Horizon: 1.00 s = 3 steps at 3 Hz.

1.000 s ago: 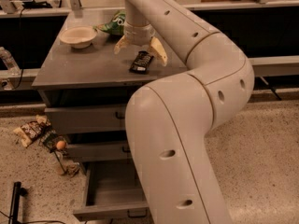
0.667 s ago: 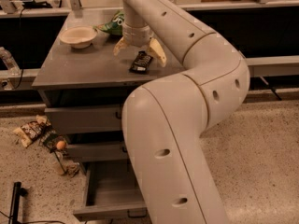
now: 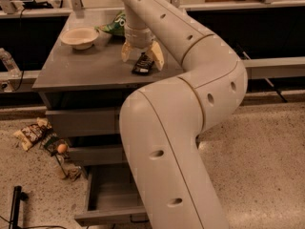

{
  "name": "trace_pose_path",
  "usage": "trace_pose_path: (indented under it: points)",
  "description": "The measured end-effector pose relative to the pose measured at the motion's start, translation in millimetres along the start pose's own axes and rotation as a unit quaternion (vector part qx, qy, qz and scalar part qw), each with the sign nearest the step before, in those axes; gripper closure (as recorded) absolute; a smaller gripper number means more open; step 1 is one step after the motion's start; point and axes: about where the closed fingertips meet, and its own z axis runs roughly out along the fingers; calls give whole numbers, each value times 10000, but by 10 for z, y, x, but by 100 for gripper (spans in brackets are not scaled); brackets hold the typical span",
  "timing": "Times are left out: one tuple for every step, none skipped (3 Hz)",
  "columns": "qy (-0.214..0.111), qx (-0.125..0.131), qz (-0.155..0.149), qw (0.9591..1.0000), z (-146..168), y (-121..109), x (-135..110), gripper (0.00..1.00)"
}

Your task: Place rxbar chocolate into bottom drawer

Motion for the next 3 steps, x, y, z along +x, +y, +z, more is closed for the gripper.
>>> trace_pose_path:
  points:
    - [-36, -28, 36, 10000, 31, 6, 3, 48]
    - [-35, -28, 37, 10000, -66, 1, 12, 78]
    - [-35, -28, 37, 10000, -75, 1, 13, 99]
